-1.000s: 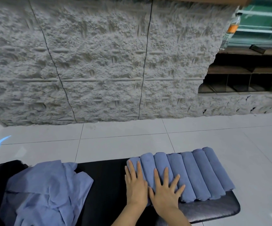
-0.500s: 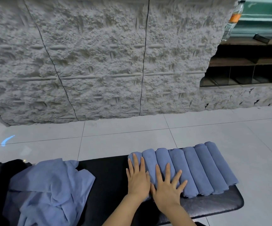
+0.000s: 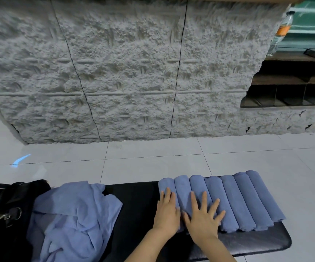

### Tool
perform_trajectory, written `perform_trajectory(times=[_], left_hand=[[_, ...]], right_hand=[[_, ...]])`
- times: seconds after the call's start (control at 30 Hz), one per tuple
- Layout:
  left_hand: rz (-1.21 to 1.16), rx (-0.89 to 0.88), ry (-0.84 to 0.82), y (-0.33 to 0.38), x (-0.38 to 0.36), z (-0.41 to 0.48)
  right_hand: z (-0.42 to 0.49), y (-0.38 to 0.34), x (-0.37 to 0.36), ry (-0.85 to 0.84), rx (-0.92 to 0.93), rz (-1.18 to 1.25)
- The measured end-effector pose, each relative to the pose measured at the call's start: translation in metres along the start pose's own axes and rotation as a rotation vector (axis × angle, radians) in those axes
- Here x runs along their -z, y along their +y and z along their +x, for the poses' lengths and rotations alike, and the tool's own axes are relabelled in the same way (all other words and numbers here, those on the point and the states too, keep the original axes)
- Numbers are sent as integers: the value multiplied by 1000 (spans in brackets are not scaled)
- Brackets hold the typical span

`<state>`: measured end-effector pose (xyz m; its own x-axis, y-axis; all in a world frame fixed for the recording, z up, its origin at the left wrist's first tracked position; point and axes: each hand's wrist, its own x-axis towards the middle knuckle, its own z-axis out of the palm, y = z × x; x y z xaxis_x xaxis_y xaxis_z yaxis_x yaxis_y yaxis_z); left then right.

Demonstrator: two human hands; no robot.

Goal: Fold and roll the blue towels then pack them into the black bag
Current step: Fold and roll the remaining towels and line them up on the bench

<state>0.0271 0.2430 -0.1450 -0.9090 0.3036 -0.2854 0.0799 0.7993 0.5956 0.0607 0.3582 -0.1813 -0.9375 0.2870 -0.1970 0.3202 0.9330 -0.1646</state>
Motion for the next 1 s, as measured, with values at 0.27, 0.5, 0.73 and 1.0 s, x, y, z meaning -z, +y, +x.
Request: perform_trajectory(times=[0.27,0.5,0.73,1.0], left_hand=[[14,-92,84,-64,84,-58],[464,121,328,-178,150,-101],[540,-1,392,-194,158,-97],[-222,-116,439,-123,229,-99]], right_hand=[[-37,-103,28,169,254,-36],[-75,-176,14,63,387,-64],[-88,-191,26,27,460,-20],[-64,-230,108,100,612,466]])
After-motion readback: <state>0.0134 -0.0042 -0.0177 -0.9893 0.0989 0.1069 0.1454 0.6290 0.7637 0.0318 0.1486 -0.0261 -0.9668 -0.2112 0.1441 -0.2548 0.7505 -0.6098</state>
